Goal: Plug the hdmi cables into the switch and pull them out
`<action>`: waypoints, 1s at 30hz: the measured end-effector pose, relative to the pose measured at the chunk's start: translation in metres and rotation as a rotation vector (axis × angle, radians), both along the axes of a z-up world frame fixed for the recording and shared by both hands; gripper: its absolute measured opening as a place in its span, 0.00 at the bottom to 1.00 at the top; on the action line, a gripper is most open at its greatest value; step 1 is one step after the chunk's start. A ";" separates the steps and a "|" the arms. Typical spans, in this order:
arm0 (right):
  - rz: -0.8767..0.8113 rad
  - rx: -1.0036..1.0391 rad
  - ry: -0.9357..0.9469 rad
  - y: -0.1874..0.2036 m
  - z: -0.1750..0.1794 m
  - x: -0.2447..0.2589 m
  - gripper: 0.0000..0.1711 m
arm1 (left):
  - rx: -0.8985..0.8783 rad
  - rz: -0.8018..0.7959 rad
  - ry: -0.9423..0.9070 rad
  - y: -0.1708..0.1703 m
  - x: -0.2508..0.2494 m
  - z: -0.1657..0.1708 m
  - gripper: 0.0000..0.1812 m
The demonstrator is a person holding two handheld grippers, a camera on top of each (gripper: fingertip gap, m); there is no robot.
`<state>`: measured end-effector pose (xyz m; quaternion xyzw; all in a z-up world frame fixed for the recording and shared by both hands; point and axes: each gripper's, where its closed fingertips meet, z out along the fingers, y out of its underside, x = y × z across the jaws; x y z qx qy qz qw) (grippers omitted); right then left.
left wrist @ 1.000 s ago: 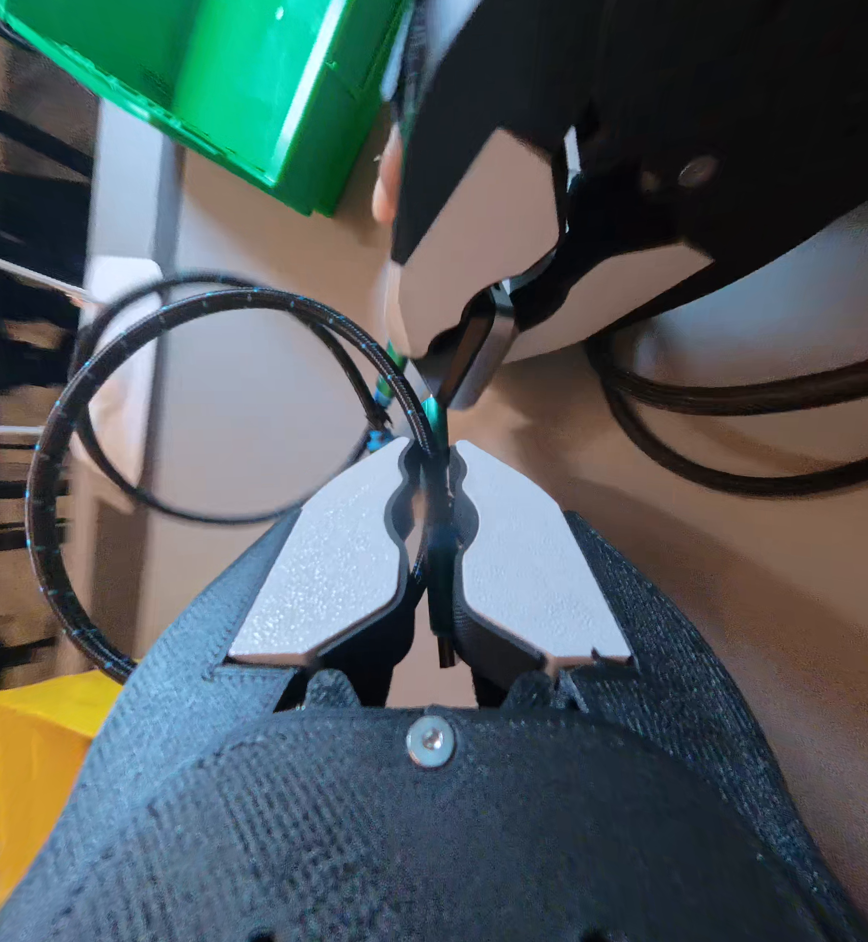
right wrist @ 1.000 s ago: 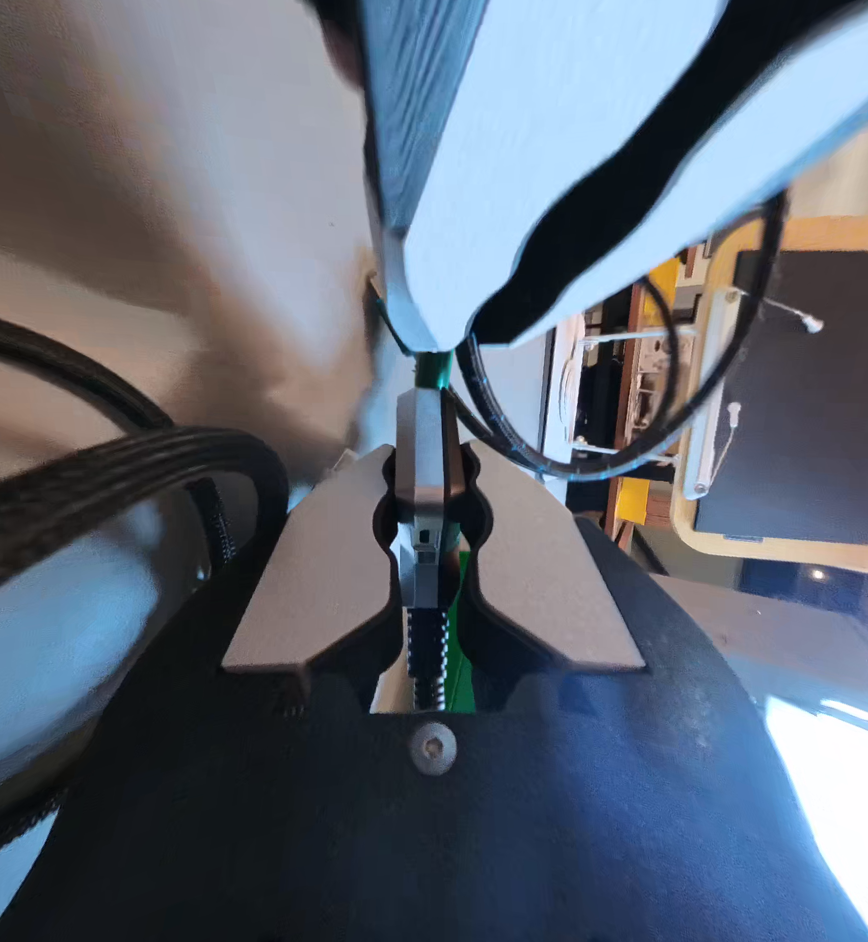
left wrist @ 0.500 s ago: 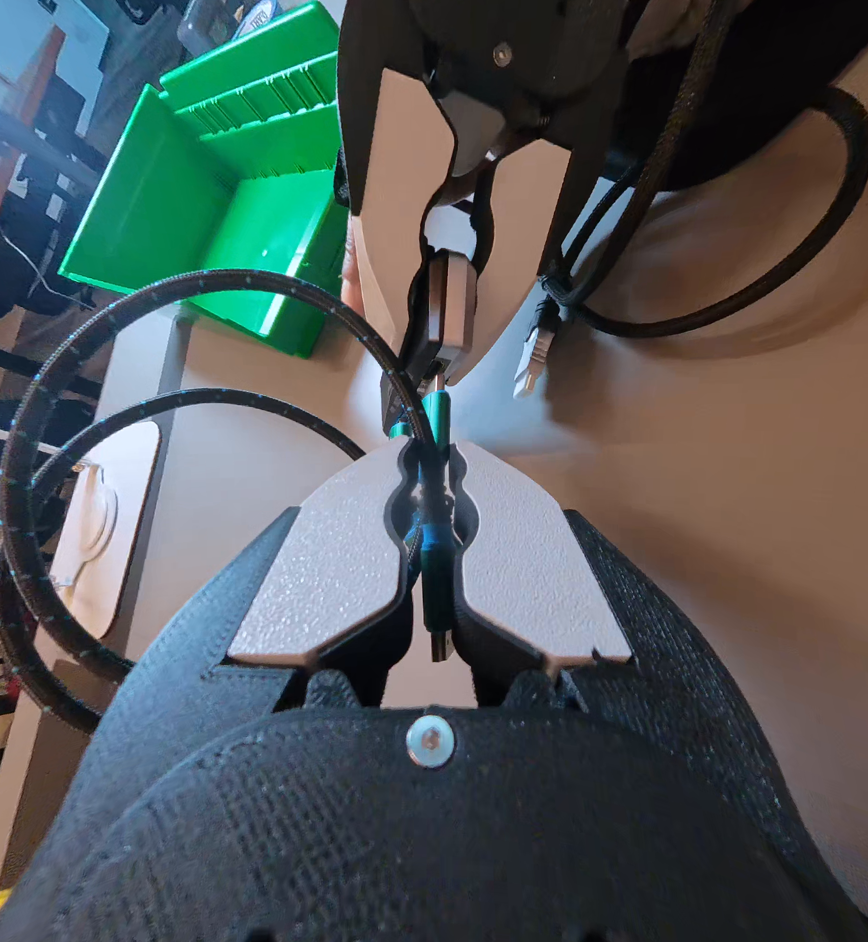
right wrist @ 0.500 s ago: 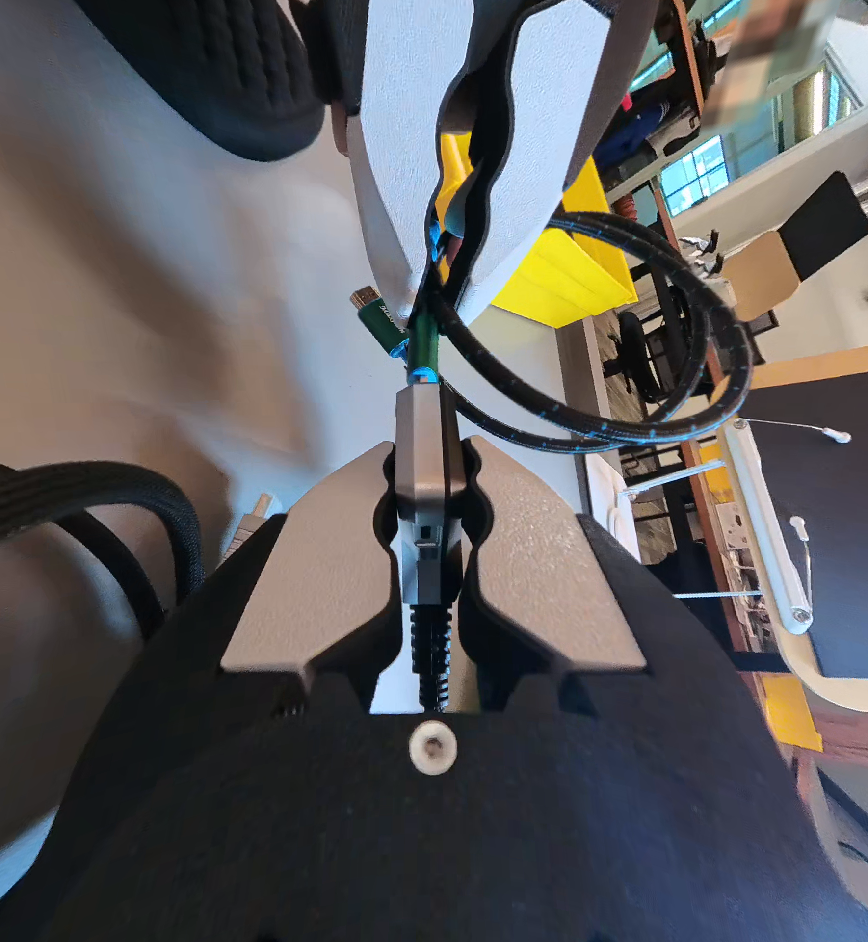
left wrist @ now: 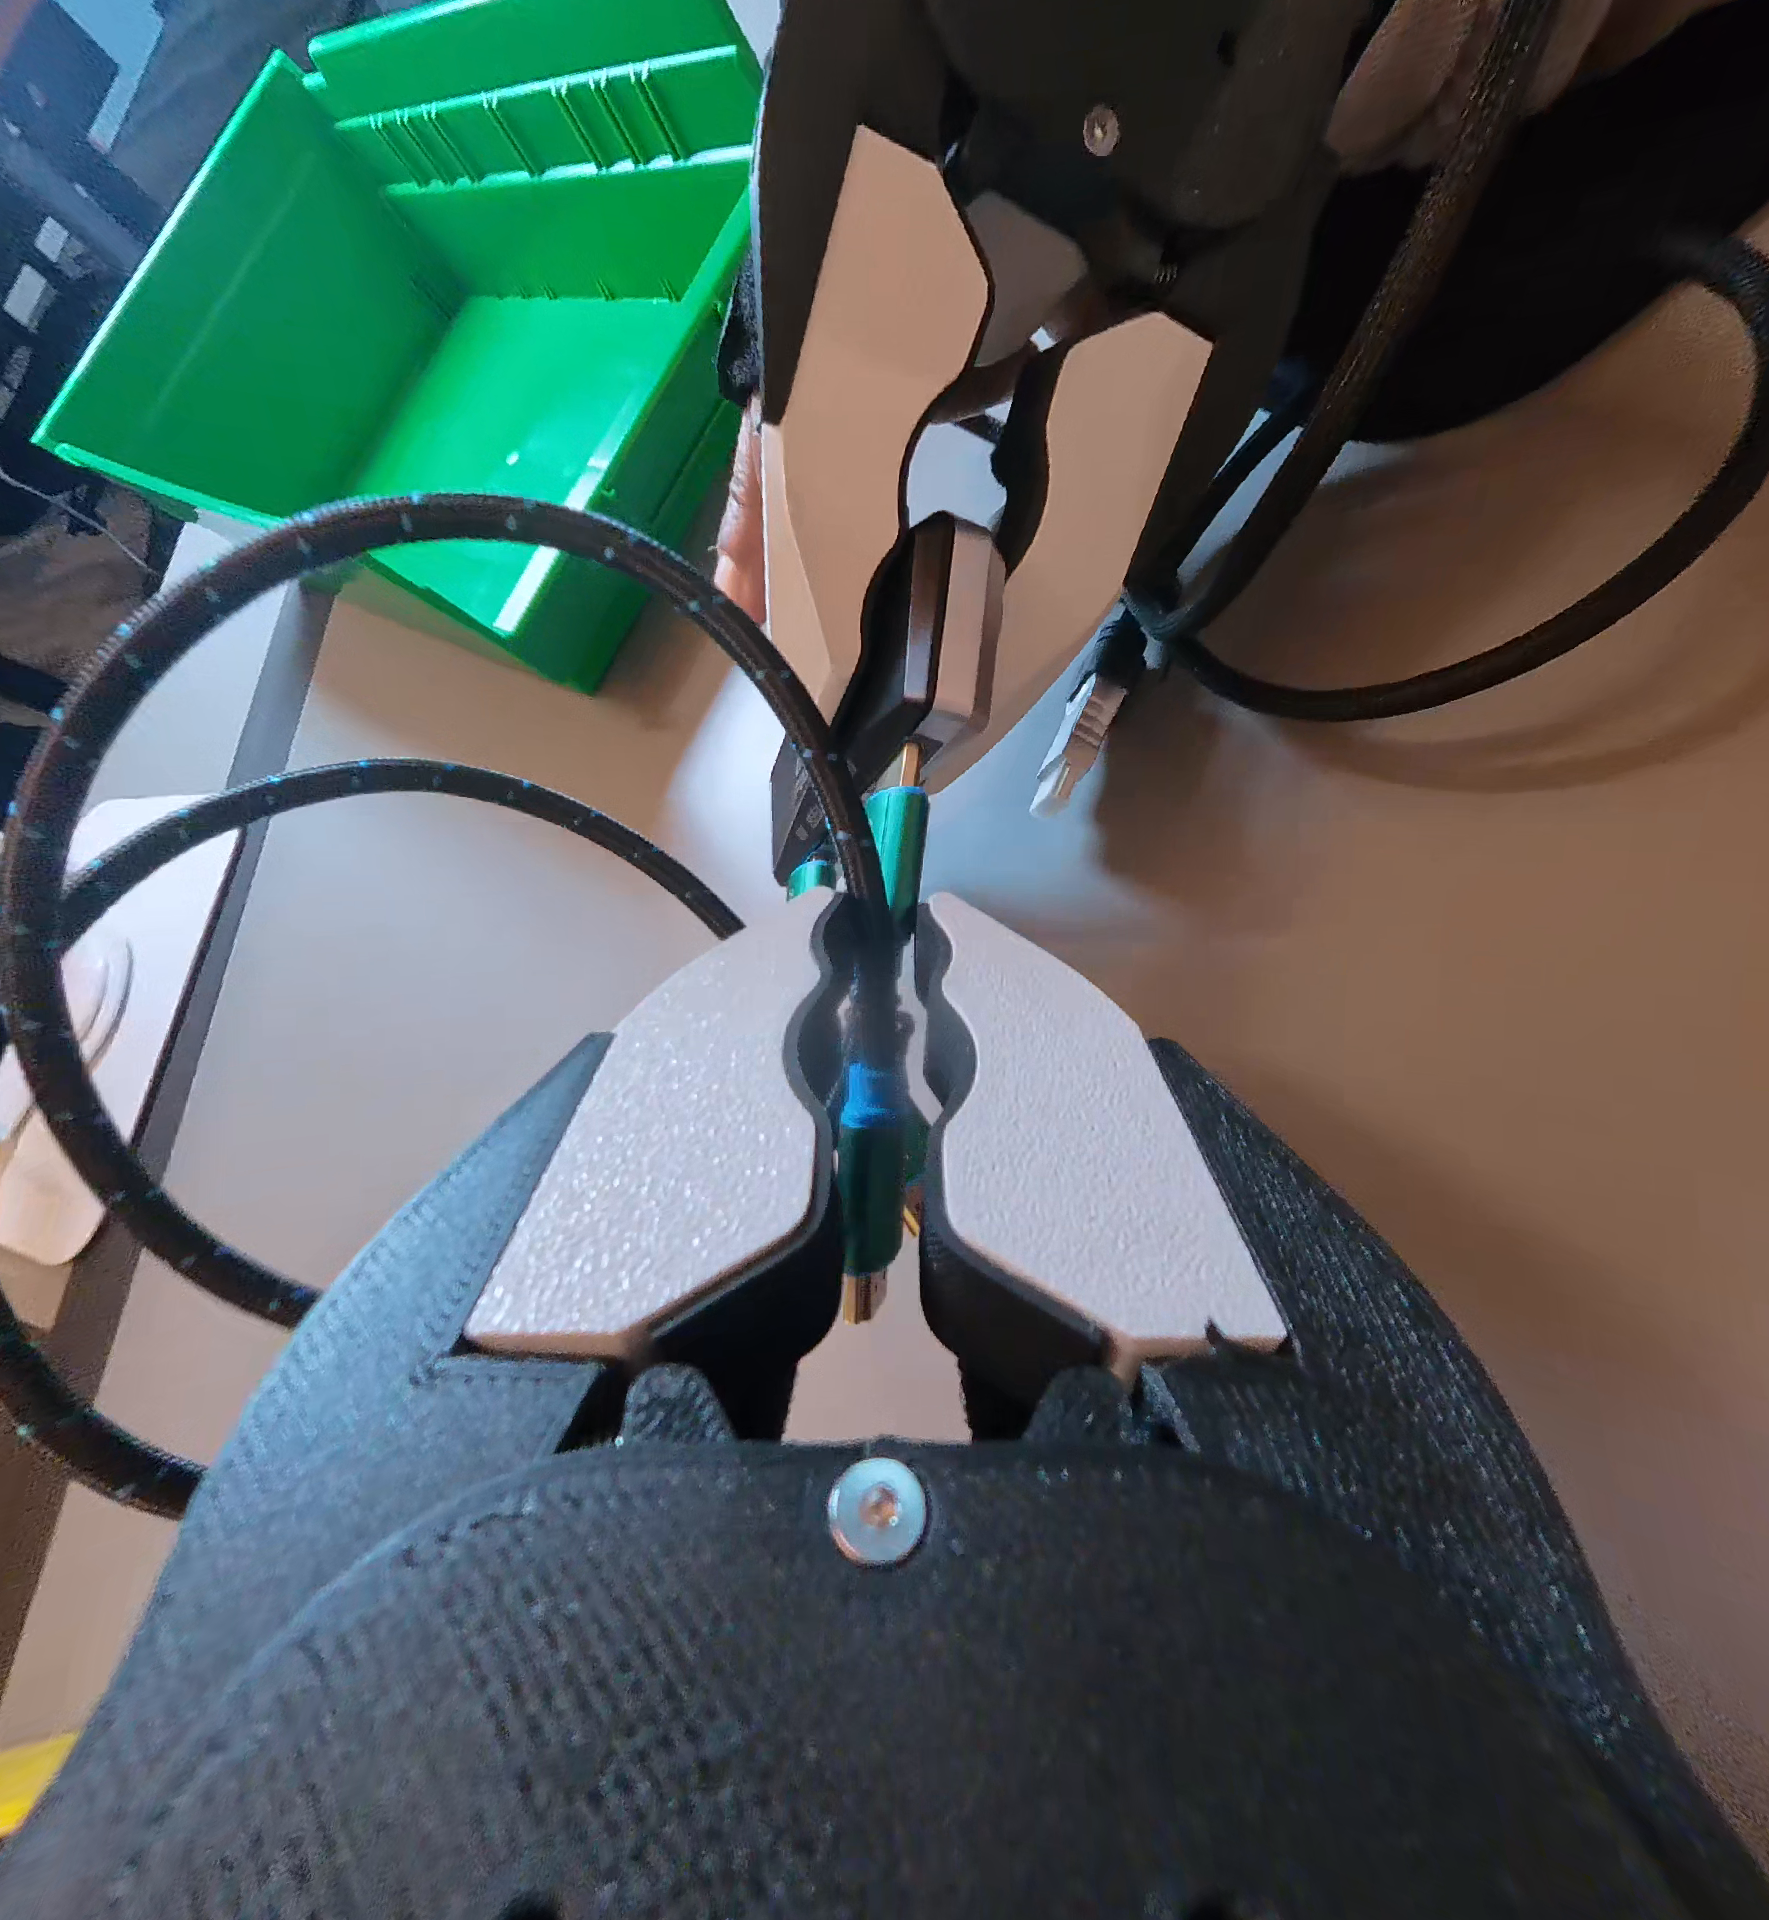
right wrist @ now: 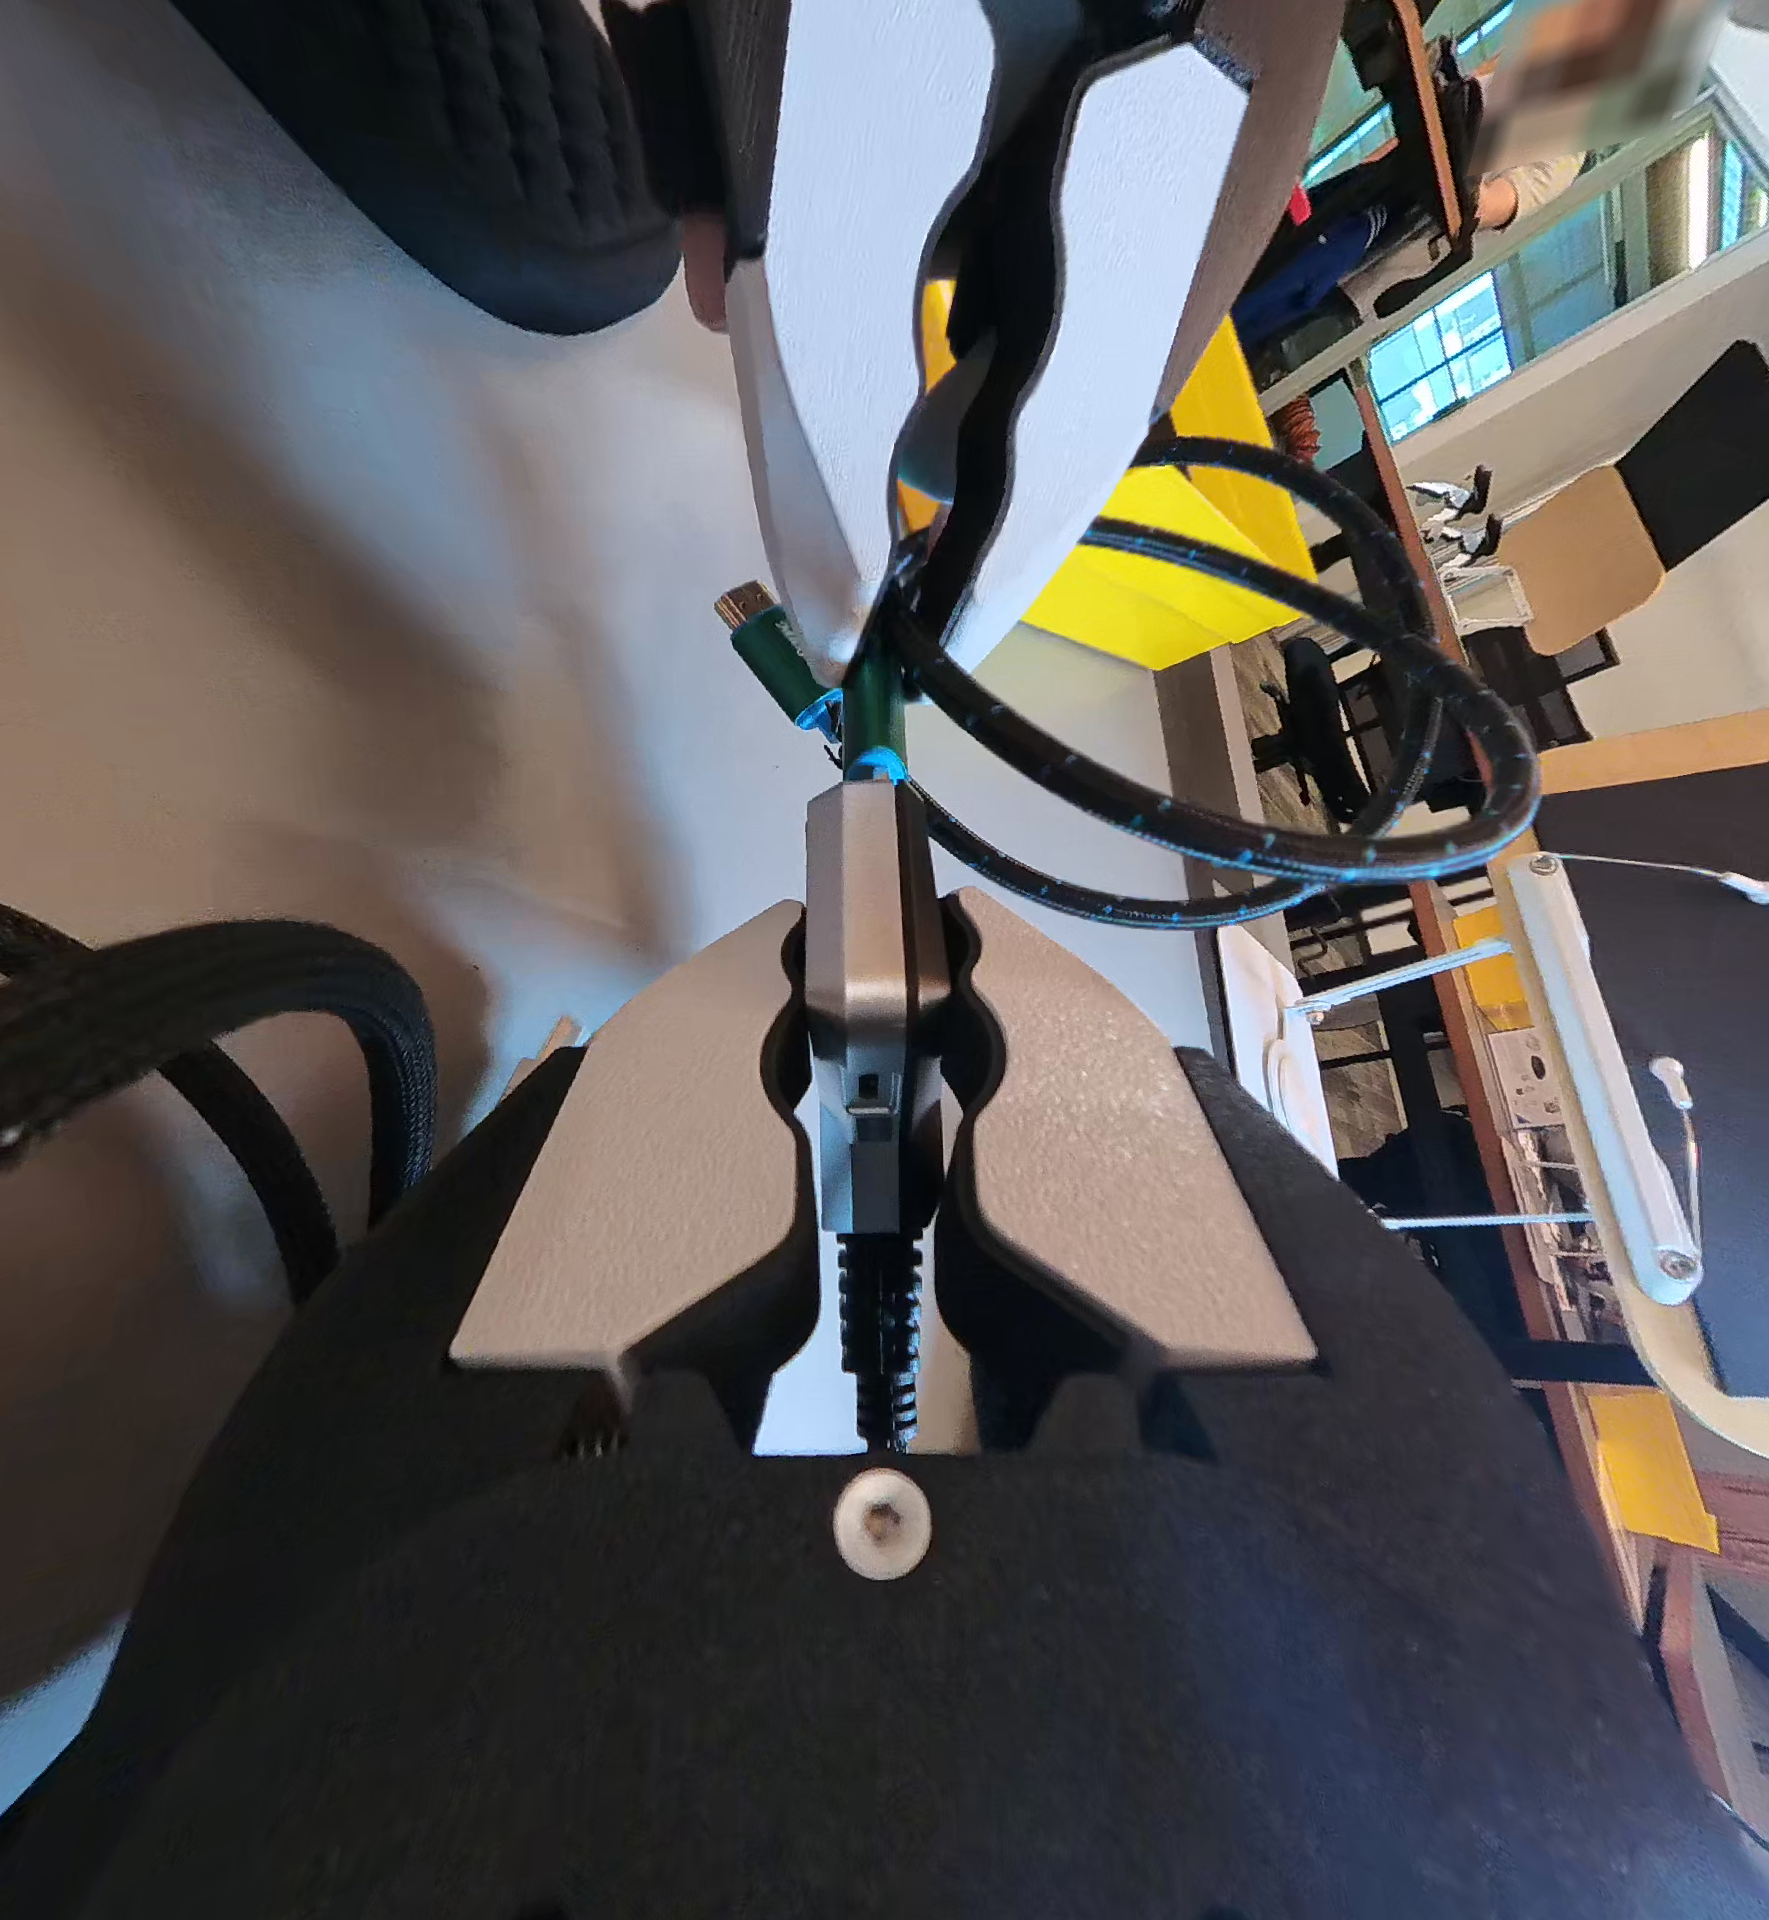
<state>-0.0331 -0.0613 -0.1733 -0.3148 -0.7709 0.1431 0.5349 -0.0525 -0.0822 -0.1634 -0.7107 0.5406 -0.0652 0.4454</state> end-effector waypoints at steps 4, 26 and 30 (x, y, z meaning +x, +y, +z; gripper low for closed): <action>-0.010 0.009 -0.005 0.001 0.000 0.000 0.13 | 0.015 0.015 0.038 0.000 0.000 0.000 0.06; -0.069 0.021 -0.028 0.008 0.003 0.000 0.13 | 0.144 -0.022 -0.053 0.003 0.005 0.013 0.19; -0.121 -0.004 0.000 0.021 0.009 0.005 0.13 | 0.233 0.052 -0.223 0.009 -0.012 0.049 0.31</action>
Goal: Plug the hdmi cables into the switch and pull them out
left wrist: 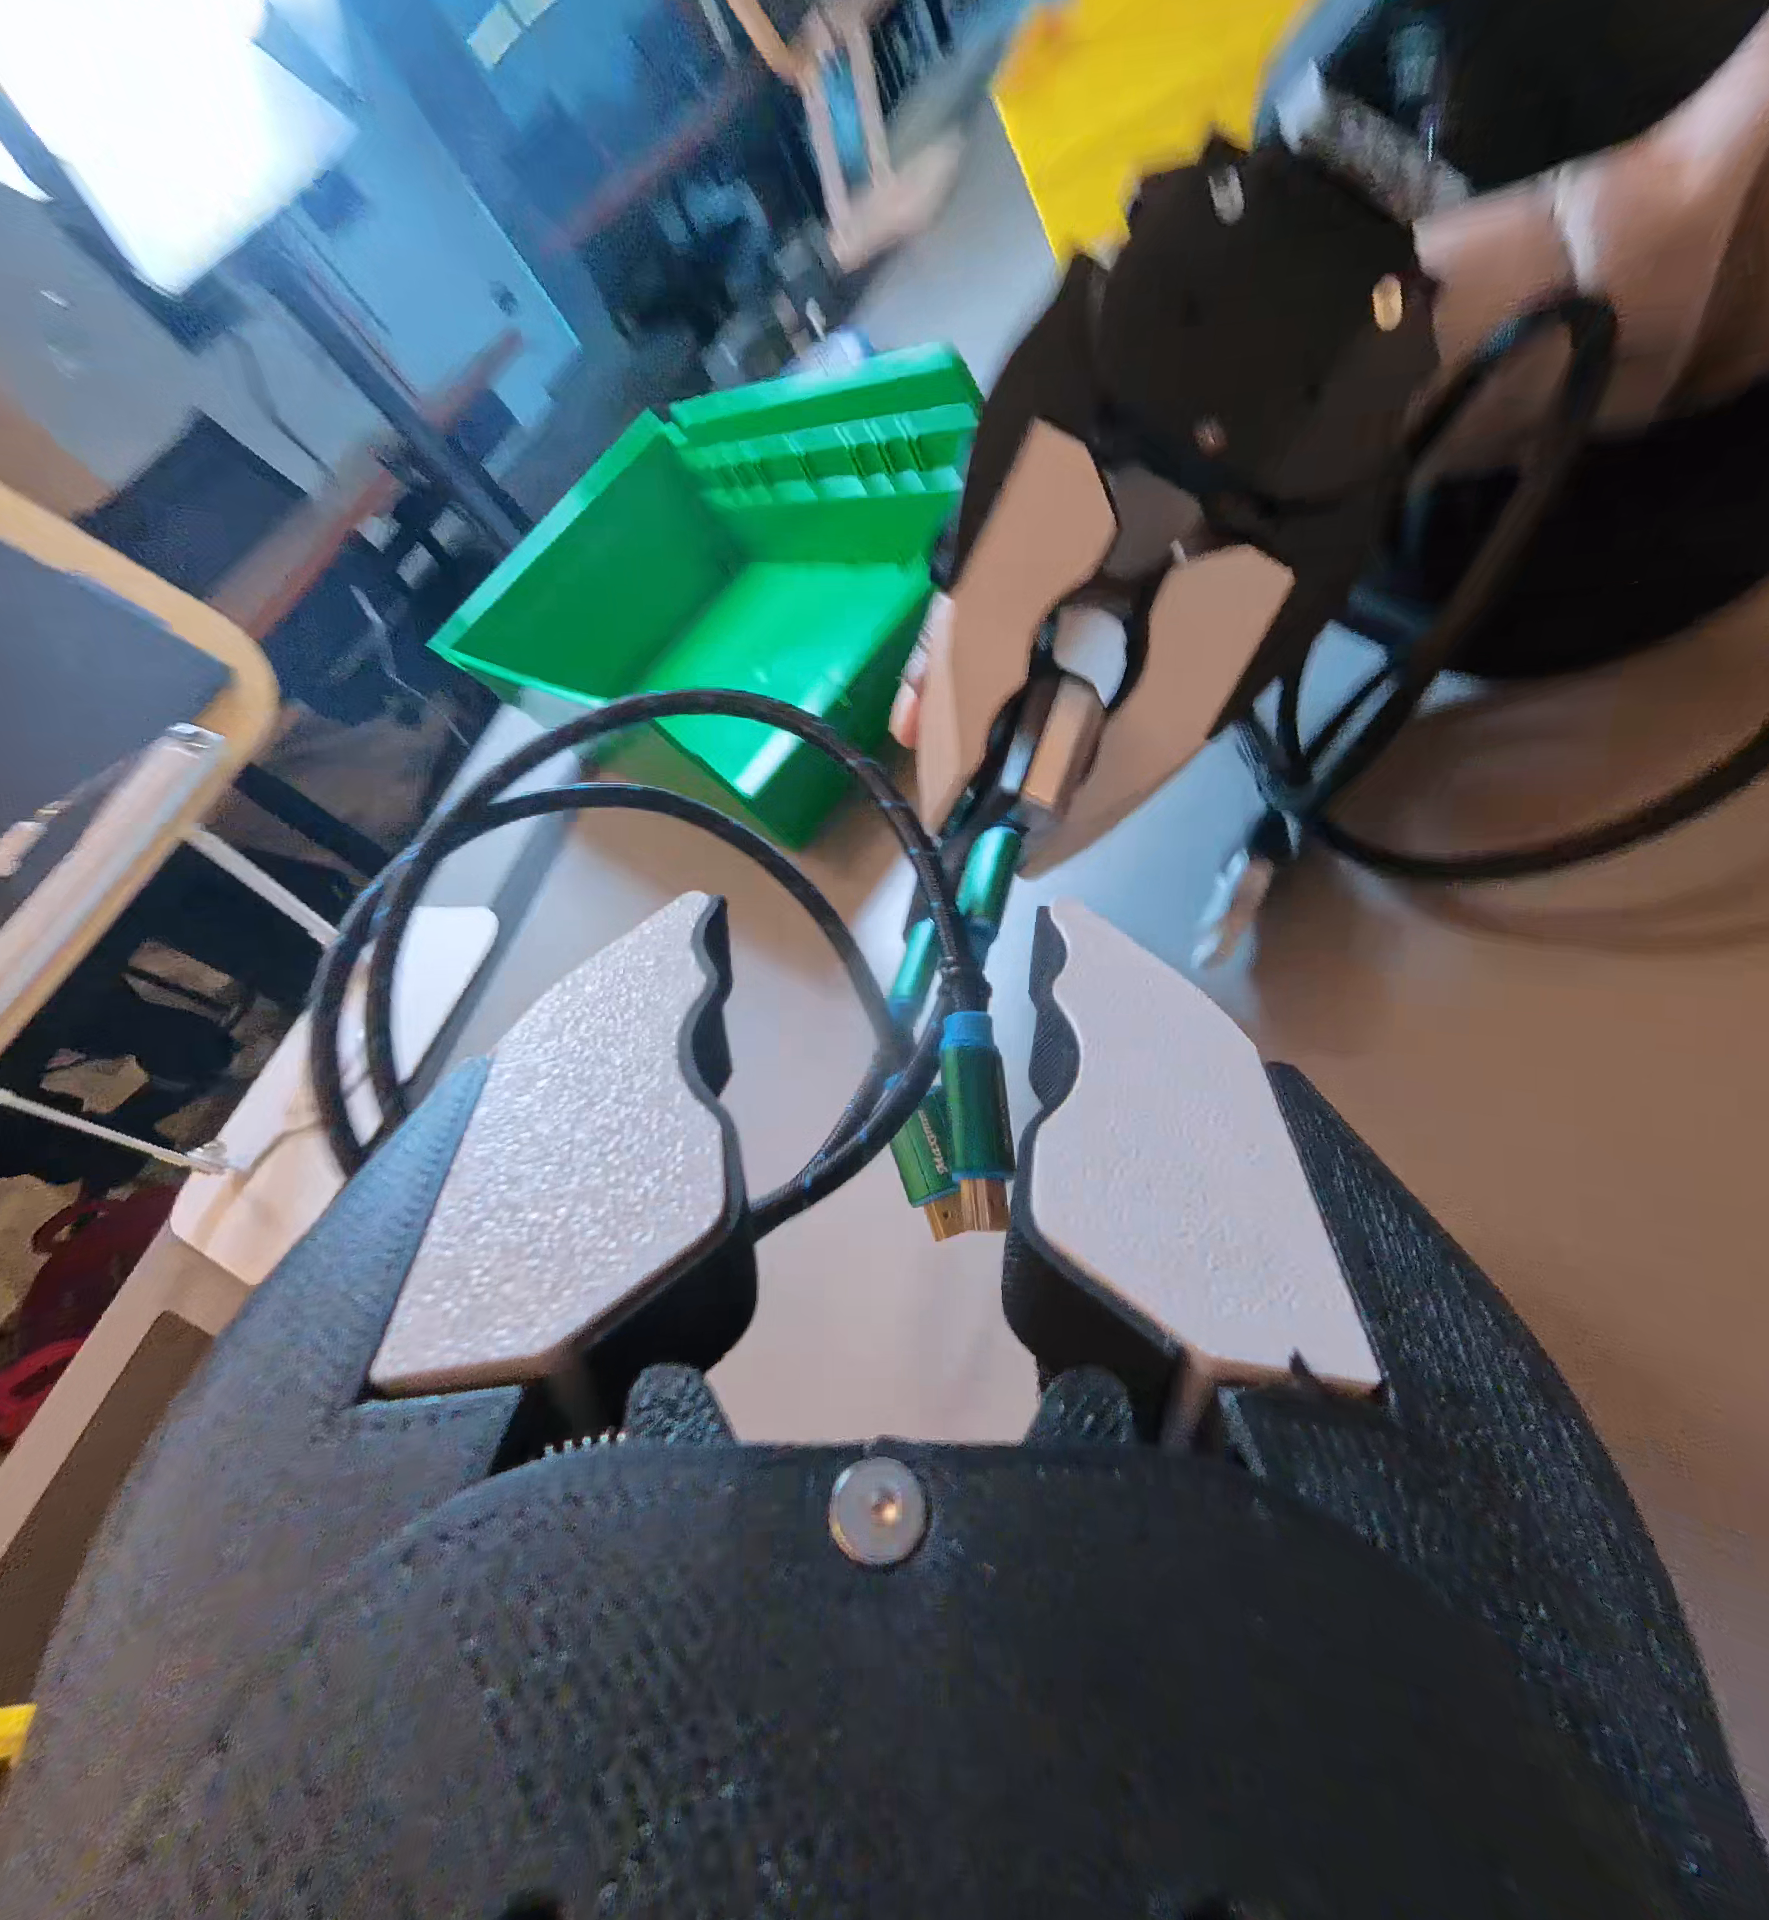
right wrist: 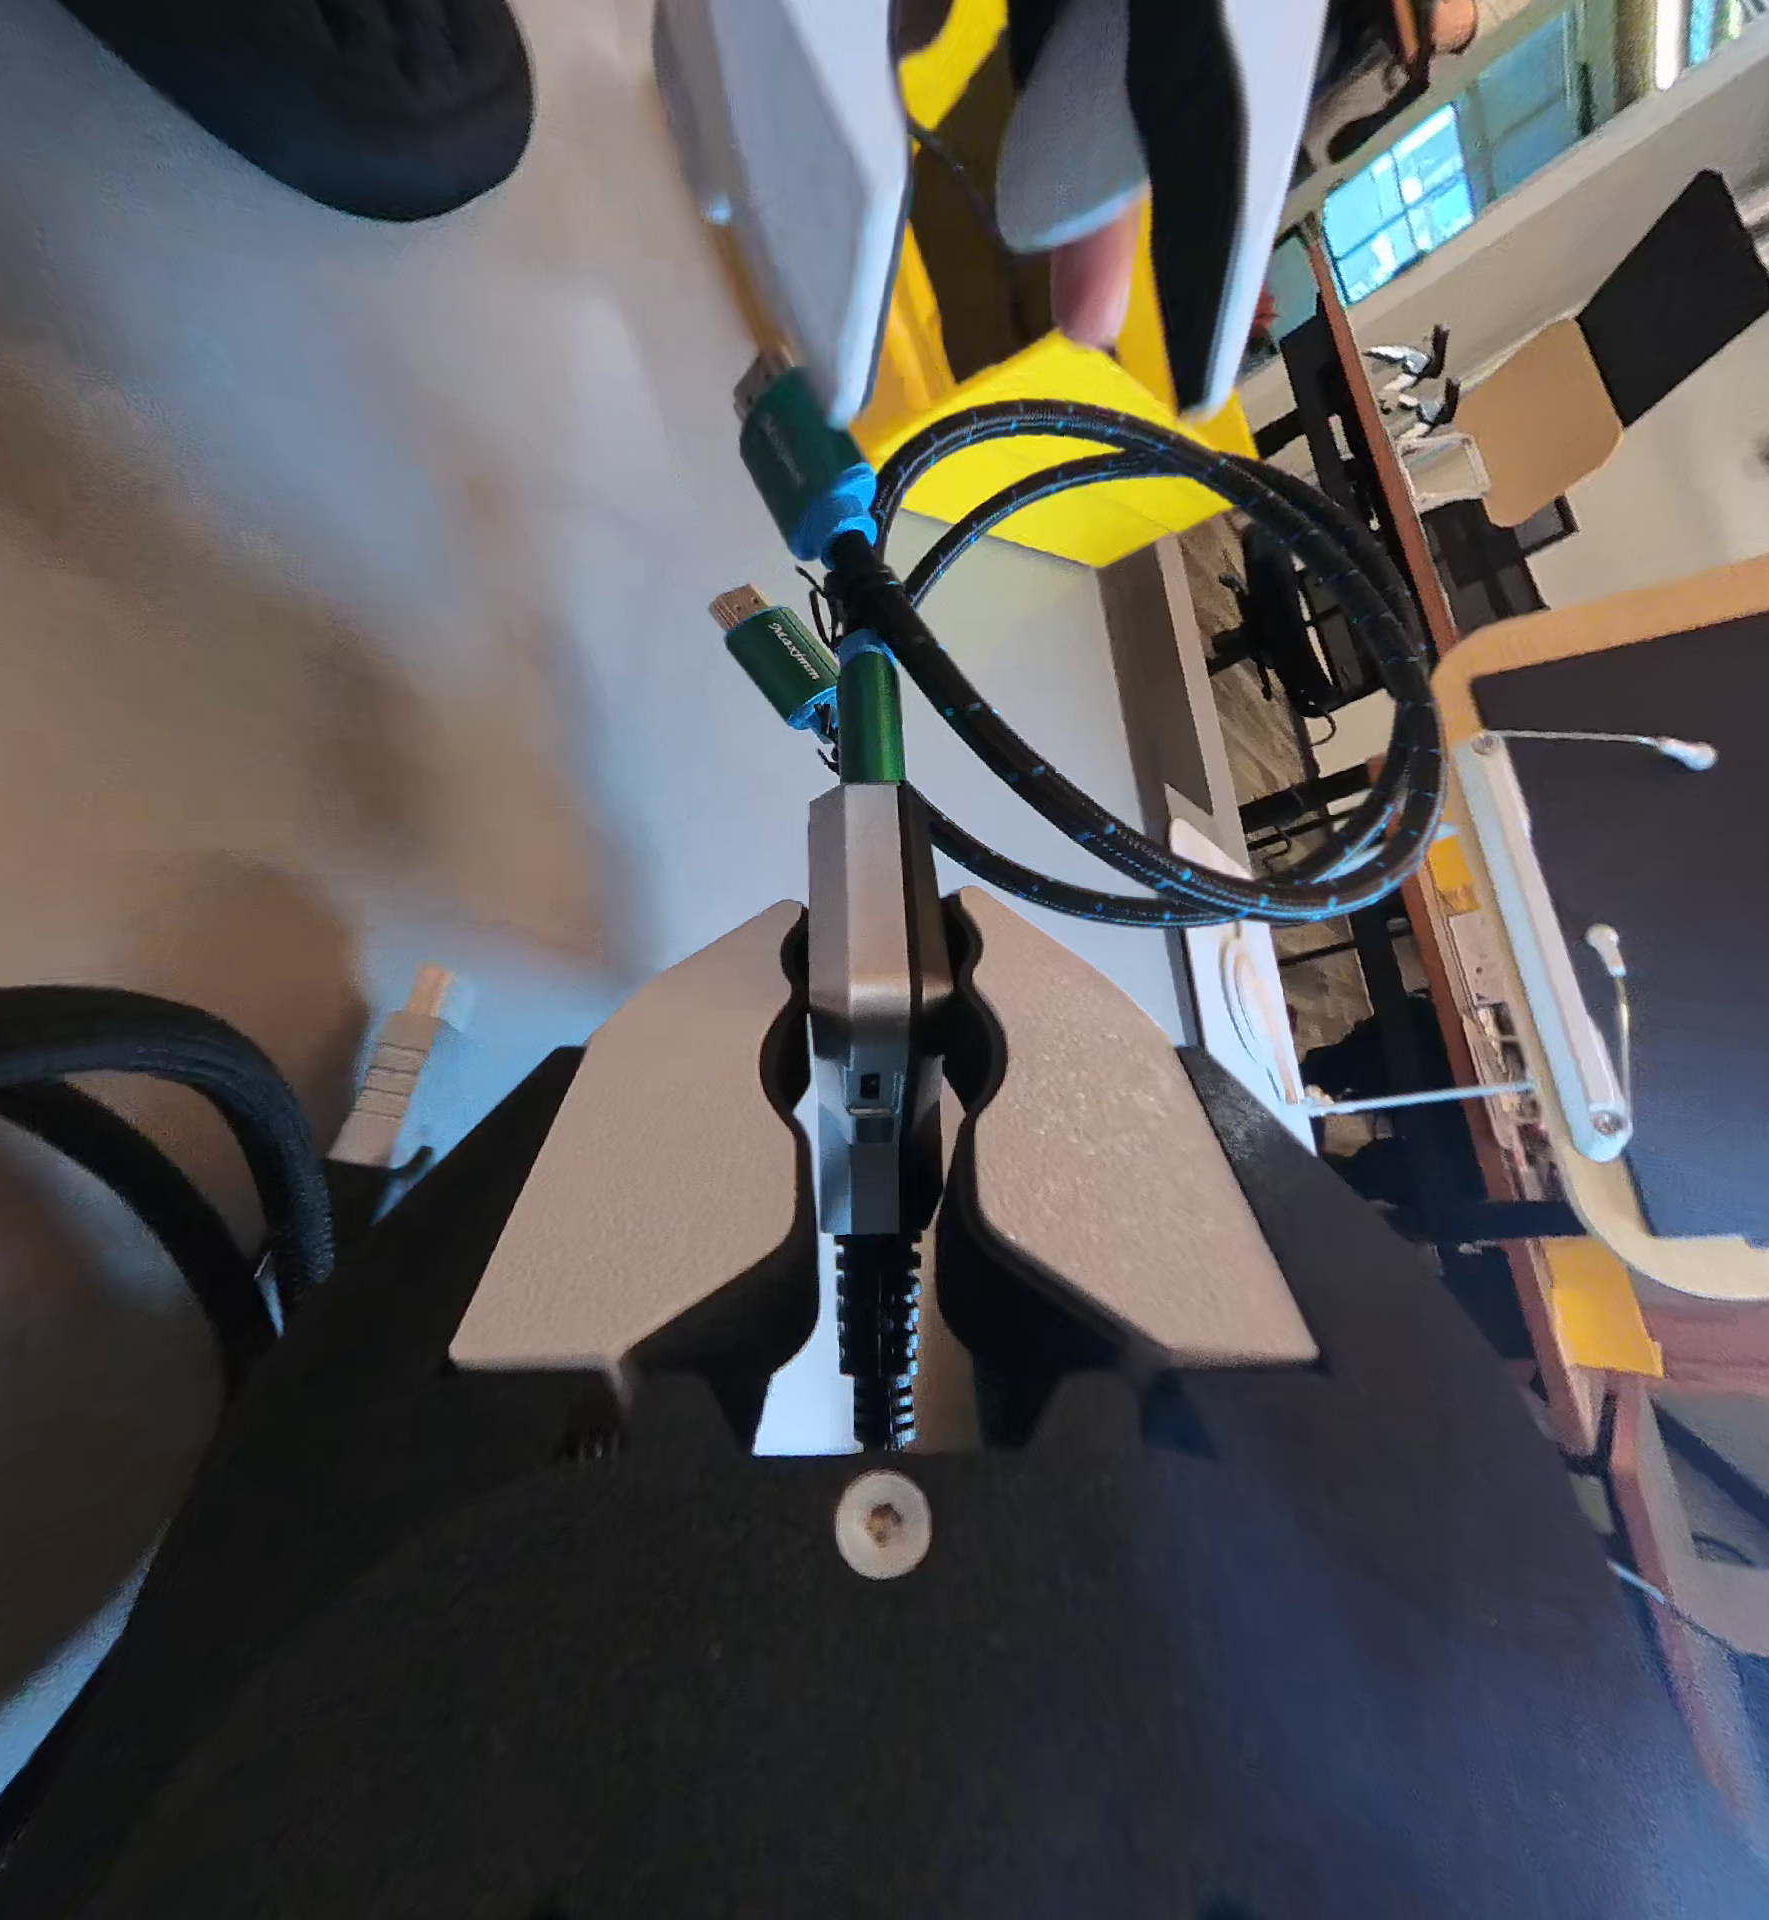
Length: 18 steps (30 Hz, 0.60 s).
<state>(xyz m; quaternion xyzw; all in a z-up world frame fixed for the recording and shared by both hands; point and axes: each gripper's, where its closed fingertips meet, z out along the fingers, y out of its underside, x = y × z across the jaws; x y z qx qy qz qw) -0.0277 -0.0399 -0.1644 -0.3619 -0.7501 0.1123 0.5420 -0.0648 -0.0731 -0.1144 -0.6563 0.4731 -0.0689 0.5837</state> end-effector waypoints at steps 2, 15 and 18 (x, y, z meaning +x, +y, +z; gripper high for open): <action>-0.018 -0.046 0.057 0.006 0.011 0.002 0.13 | 0.049 0.020 -0.172 0.002 -0.015 0.027 0.30; 0.181 -0.757 0.723 0.006 0.124 0.037 0.13 | -0.253 -0.078 -0.482 0.016 -0.008 -0.006 0.27; 0.217 -0.829 0.817 0.011 0.145 0.051 0.13 | -0.283 -0.125 -0.428 0.011 0.017 -0.021 0.27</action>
